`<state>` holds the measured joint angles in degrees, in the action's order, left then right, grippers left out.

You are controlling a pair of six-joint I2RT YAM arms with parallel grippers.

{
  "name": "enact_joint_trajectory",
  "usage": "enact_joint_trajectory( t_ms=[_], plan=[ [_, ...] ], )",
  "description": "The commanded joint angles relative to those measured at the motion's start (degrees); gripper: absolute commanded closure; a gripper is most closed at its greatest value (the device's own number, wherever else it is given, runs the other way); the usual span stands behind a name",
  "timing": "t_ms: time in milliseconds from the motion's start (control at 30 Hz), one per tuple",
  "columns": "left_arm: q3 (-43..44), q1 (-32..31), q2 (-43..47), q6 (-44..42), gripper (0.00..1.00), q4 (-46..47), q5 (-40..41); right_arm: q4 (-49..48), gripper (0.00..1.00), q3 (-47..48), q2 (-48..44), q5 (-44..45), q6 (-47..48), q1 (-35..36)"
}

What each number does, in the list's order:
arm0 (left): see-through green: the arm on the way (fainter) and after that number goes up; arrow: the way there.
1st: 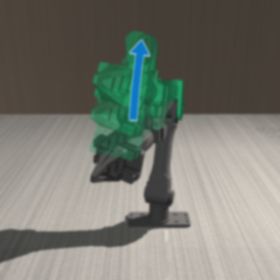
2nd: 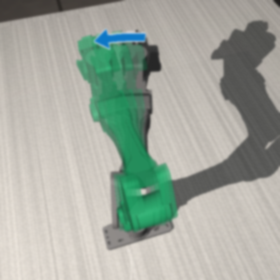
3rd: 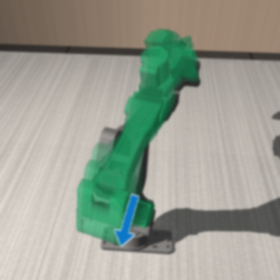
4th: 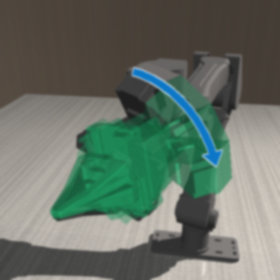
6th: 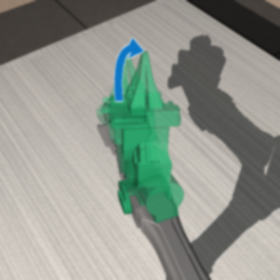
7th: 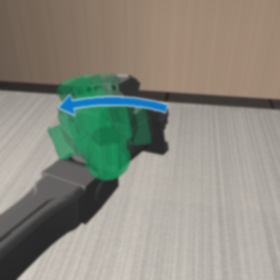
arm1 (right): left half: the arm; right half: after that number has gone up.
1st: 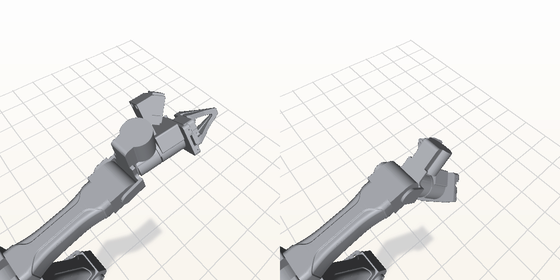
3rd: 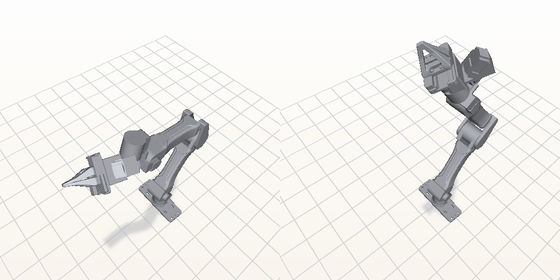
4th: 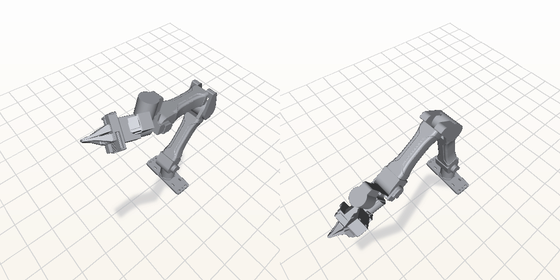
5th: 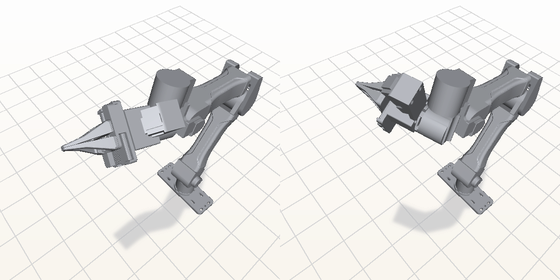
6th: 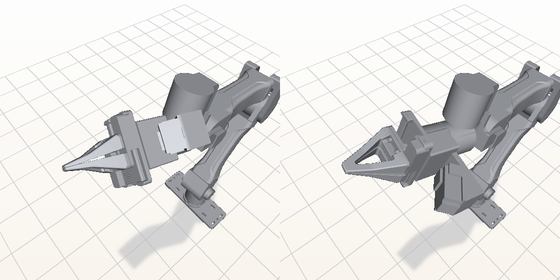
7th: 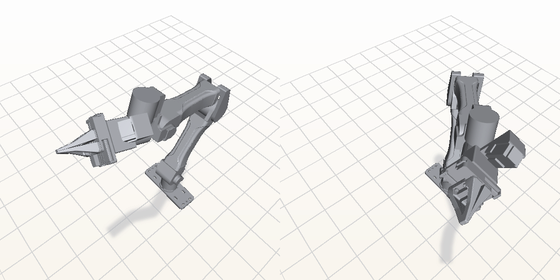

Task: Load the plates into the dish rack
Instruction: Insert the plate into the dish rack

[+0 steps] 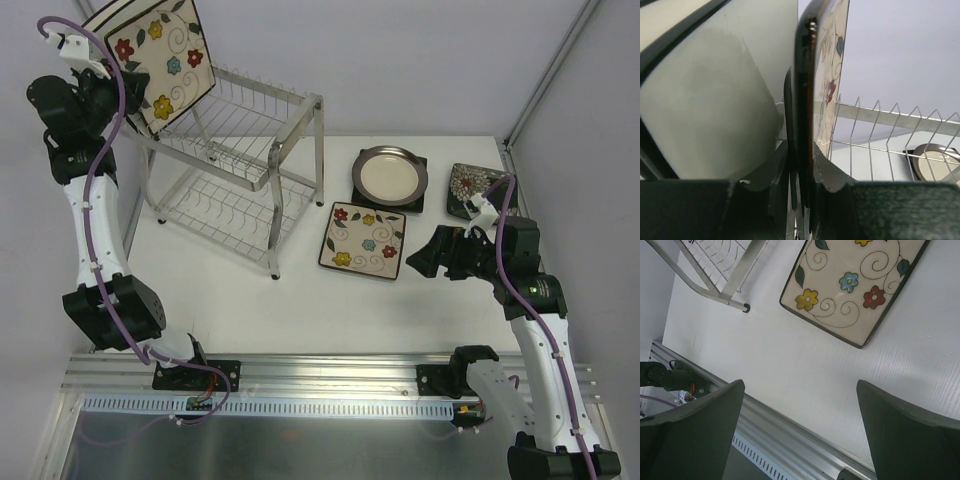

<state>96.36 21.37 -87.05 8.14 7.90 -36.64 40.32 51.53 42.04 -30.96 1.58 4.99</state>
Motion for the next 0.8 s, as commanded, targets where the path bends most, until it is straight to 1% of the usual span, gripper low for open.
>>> enact_joint_trajectory(
  t_ms=[0,33,167,200,400,433,467,533,567,633,667,767],
  plan=[
    [0.4,0.4,5.3,-0.6,0.82,12.1,2.8,-2.0,0.00,1.1,-0.6,-1.6,0.8,0.5],
    [0.2,0.4,5.5,-0.5,0.79,12.1,3.0,-2.0,0.00,1.1,-0.7,-1.6,0.8,0.5],
    [0.1,0.4,5.7,-0.1,0.74,12.3,3.3,-1.9,0.00,1.0,-0.9,-1.5,0.8,0.5],
    [0.1,0.4,5.7,0.1,0.69,12.2,3.6,-2.0,0.00,1.0,-1.0,-1.4,0.8,0.6],
    [0.0,0.3,5.9,0.6,0.61,12.2,4.1,-1.7,0.01,1.1,-1.3,-1.3,0.8,0.7],
    [-0.1,0.4,5.8,0.8,0.58,12.3,4.3,-1.7,0.00,1.1,-1.3,-1.3,0.7,0.8],
    [-0.2,0.3,6.0,1.0,0.53,12.3,4.6,-1.7,0.00,1.1,-1.5,-1.3,0.7,0.8],
    [-0.5,0.4,6.2,1.3,0.48,12.2,4.7,-1.7,0.00,1.0,-1.4,-1.2,0.7,0.9],
    [-0.6,0.4,6.4,1.5,0.44,12.2,4.9,-1.7,0.00,1.0,-1.5,-1.2,0.7,0.9],
    [-0.8,0.3,6.7,1.9,0.40,12.2,5.0,-1.8,0.01,1.0,-1.4,-1.1,0.6,1.0],
    [-1.0,0.4,7.0,2.1,0.36,12.2,5.4,-2.0,0.00,1.0,-1.4,-1.1,0.7,1.1],
    [-1.4,0.3,7.7,2.4,0.30,12.2,5.9,-2.1,0.00,1.0,-1.3,-1.1,0.7,1.2]
  ],
)
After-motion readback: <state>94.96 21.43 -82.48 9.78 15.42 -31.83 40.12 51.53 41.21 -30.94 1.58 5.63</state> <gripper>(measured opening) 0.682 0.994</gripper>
